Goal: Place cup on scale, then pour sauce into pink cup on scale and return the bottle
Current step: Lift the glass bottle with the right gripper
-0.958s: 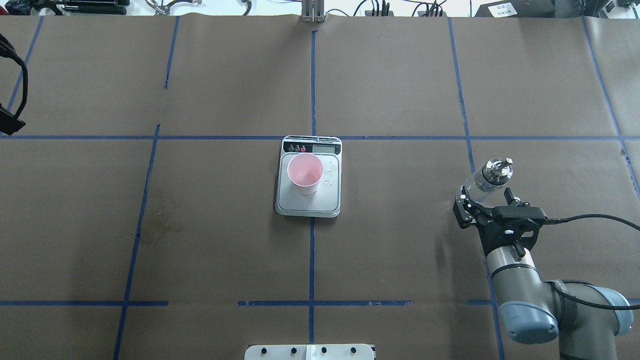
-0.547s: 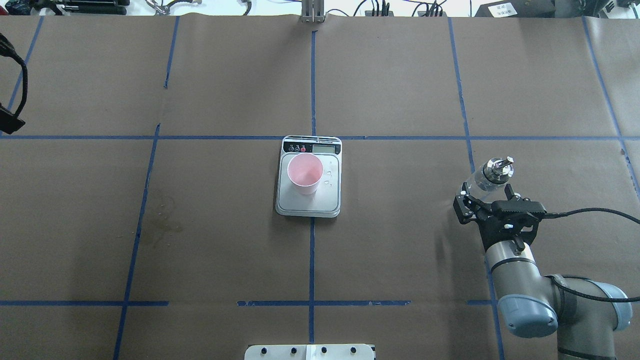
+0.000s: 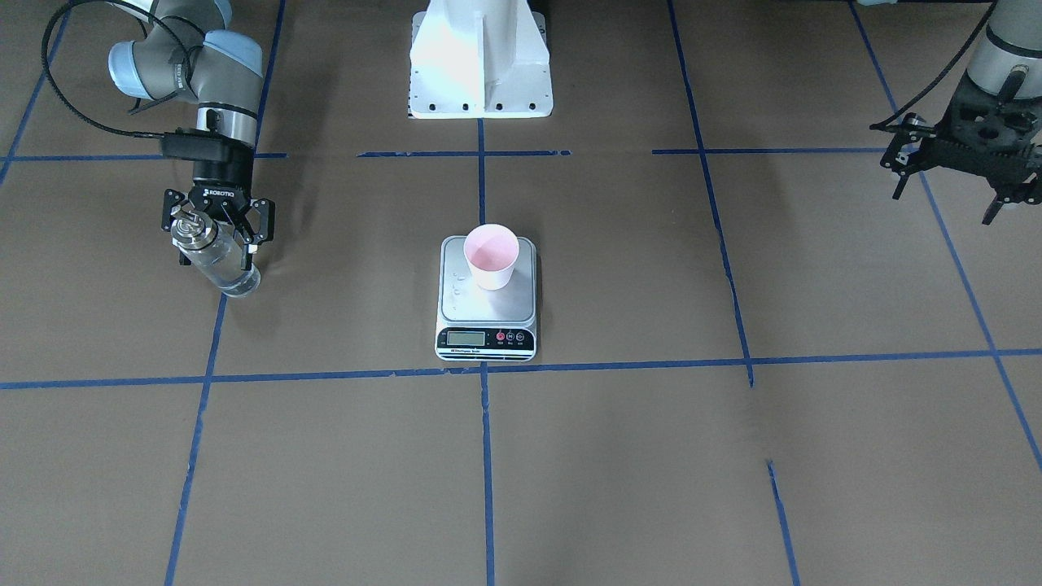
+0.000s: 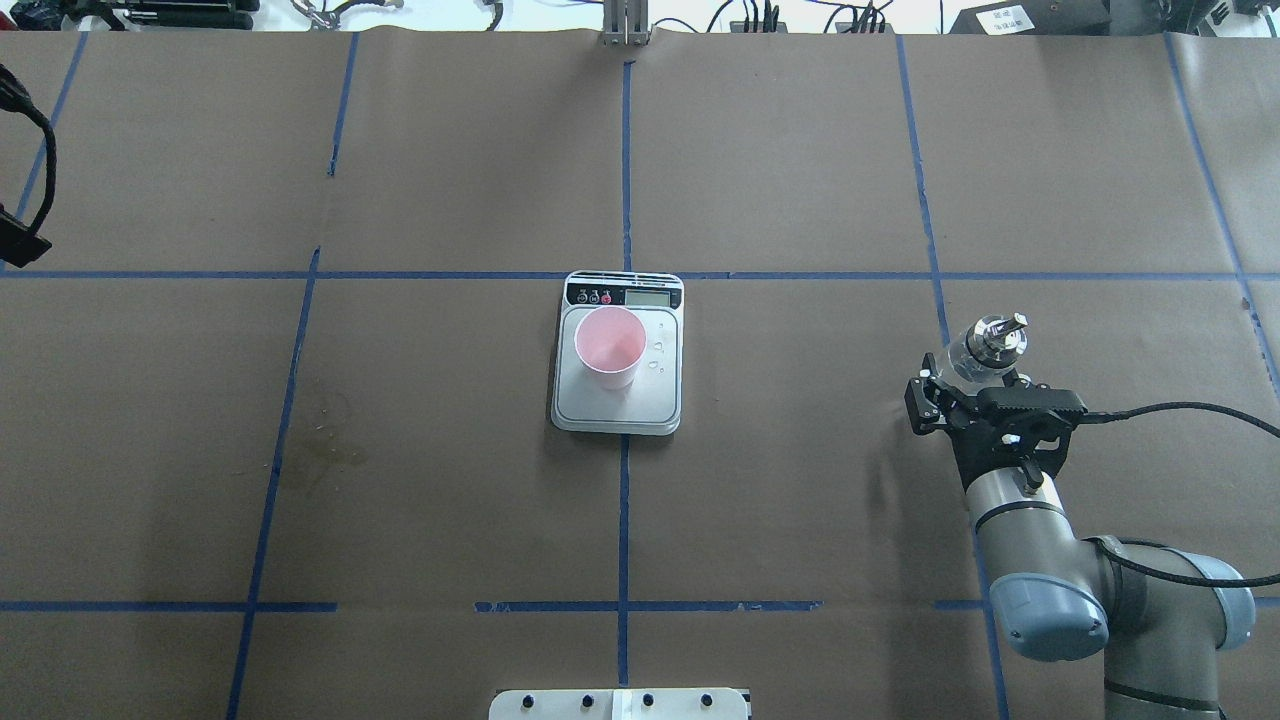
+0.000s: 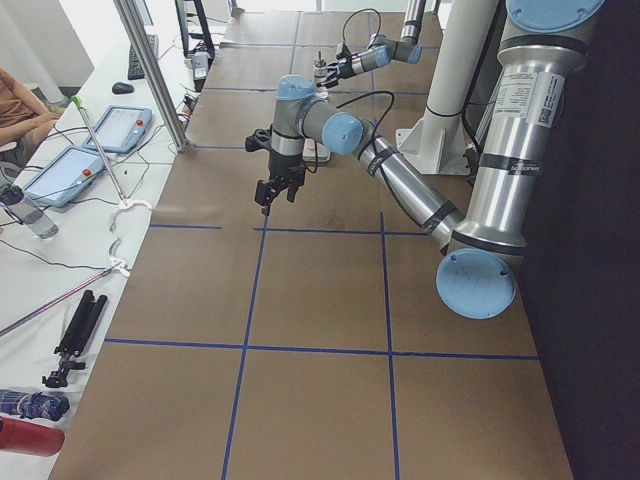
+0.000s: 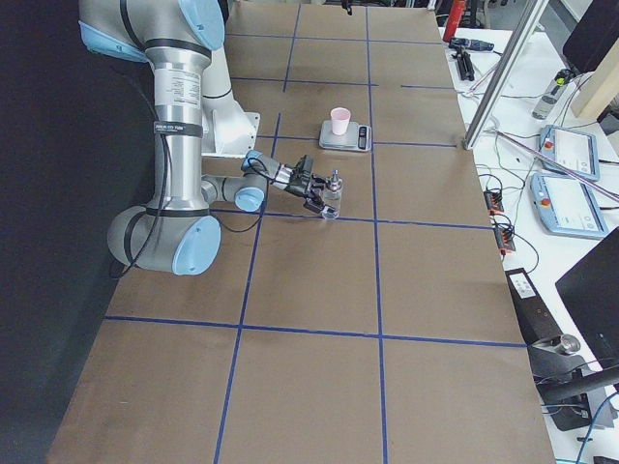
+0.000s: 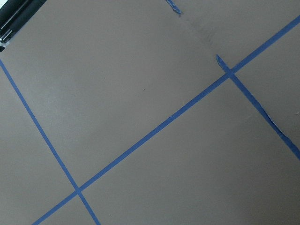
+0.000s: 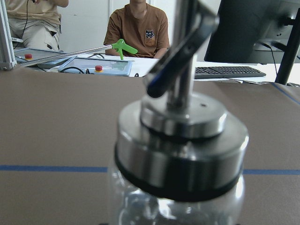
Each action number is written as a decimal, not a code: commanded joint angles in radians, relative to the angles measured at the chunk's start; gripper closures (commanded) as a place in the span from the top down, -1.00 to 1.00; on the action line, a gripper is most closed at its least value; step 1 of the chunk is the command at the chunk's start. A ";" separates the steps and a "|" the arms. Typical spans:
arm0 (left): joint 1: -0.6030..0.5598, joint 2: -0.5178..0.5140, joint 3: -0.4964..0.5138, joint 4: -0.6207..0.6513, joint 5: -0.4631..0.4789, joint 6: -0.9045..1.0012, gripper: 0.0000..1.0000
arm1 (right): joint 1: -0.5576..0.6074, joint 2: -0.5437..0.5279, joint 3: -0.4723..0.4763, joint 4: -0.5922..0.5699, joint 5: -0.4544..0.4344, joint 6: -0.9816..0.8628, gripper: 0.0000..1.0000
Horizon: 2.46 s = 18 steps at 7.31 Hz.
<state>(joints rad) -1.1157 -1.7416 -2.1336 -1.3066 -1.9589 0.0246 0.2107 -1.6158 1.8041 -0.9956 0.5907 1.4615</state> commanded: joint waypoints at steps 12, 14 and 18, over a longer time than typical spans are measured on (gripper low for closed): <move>-0.019 -0.007 -0.008 0.001 0.000 0.012 1.00 | 0.170 0.123 0.230 -0.053 0.175 -0.346 -1.00; -0.076 -0.004 0.010 0.003 -0.002 0.149 1.00 | 0.171 0.151 0.225 -0.057 0.172 -0.552 -1.00; -0.209 0.010 0.159 -0.063 -0.046 0.233 1.00 | 0.185 0.295 0.216 -0.237 0.120 -0.765 -1.00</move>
<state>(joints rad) -1.2843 -1.7387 -2.0281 -1.3336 -1.9772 0.2492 0.3944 -1.3770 2.0255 -1.1737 0.7449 0.7249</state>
